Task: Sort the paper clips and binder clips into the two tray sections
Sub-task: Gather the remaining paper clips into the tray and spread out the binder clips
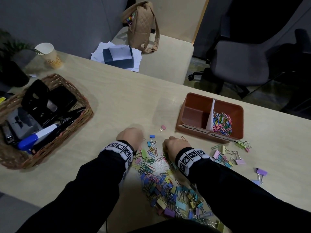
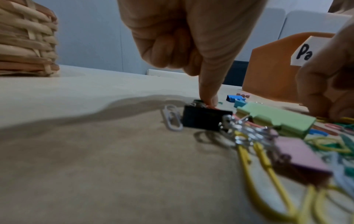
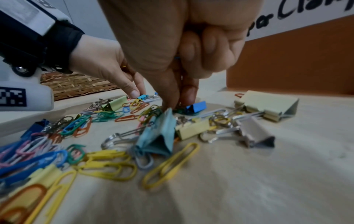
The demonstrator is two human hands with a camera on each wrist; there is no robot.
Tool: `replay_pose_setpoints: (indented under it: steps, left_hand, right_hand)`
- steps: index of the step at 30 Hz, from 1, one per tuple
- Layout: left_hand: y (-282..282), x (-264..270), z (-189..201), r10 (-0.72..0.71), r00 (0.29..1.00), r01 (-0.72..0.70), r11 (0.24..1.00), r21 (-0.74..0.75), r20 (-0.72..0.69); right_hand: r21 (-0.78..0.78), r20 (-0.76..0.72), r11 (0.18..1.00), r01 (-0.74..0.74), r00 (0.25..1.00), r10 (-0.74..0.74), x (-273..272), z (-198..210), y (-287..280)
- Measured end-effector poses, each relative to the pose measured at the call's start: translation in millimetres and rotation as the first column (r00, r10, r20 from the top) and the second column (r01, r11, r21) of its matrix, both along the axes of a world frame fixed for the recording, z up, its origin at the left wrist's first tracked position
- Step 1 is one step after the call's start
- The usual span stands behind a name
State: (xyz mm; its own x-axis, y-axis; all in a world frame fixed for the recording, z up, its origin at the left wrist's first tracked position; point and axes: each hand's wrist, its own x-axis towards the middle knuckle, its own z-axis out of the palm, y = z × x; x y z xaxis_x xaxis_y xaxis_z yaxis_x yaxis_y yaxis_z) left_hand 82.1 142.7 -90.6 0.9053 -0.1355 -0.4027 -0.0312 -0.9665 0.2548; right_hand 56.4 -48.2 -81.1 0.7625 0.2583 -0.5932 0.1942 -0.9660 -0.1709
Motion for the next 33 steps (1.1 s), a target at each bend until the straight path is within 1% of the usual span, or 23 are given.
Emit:
replay_pose_setpoints:
  steps: [4,8,12,14,17,19,20,22,24,26,28,31,33]
  left_hand:
    - [-1.8,-0.5,-4.3,-0.087,0.996,0.086,0.994,0.072,0.001]
    - [-7.2,-2.1,-6.3,-0.138,0.989,0.145,0.975,0.167,-0.053]
    - [-12.3,-6.1,-6.1,-0.166,0.980,0.185,0.963,0.194,-0.111]
    - [-12.0,-7.6,-5.7,-0.150,0.982,0.167,0.975,0.149,-0.117]
    - [-8.8,-9.9,-2.5,-0.059,0.994,0.056,0.998,-0.034,-0.092]
    - [-9.3,-13.7,0.2,0.009,0.997,-0.021,0.986,-0.164,-0.073]
    - [-11.1,-16.3,1.4,0.028,0.997,-0.043,0.978,-0.206,-0.073]
    - [-17.3,-21.6,4.7,0.026,0.997,-0.044,0.969,-0.243,-0.077]
    - [-22.5,-26.7,6.3,-0.027,0.998,0.015,0.979,-0.205,-0.056]
    - [-26.8,-31.7,6.2,-0.096,0.995,0.097,0.992,-0.075,0.014]
    - [-29.3,-36.6,4.8,-0.102,0.993,0.101,0.995,0.014,0.062]
    - [-31.6,-40.9,2.9,-0.105,0.994,0.101,0.988,0.114,0.025]
    - [-33.7,-39.6,1.4,-0.121,0.993,0.118,0.985,0.123,0.013]
  right_hand:
    - [-0.026,-0.012,1.000,-0.003,1.000,0.003,-2.8,1.2,-0.5]
    - [-0.065,-0.024,0.998,-0.001,1.000,-0.001,-2.9,2.3,5.1]
    - [-0.091,-0.096,0.995,-0.038,0.995,0.030,-0.3,5.2,11.7]
    - [-0.085,-0.107,0.996,-0.041,0.994,0.032,-2.1,5.7,9.8]
    - [-0.081,-0.100,0.995,-0.059,0.994,0.051,-7.2,4.1,2.8]
    - [-0.080,-0.091,0.994,-0.073,0.994,0.065,-10.7,4.1,-0.5]
    - [-0.078,-0.089,0.994,-0.077,0.994,0.070,-12.1,4.8,-1.0]
    - [-0.072,-0.078,0.994,-0.083,0.994,0.077,-14.4,6.9,-0.5]
    - [-0.056,-0.047,0.995,-0.084,0.996,0.081,-17.6,8.6,0.9]
    - [-0.032,-0.012,0.996,-0.085,0.996,0.085,-21.9,9.4,1.7]
    - [-0.029,0.023,0.997,-0.075,0.997,0.076,-27.6,9.1,1.4]
    - [-0.028,0.062,0.998,-0.060,0.996,0.061,-36.0,5.0,0.8]
    - [-0.025,0.046,0.998,-0.052,0.998,0.053,-40.7,1.0,1.2]
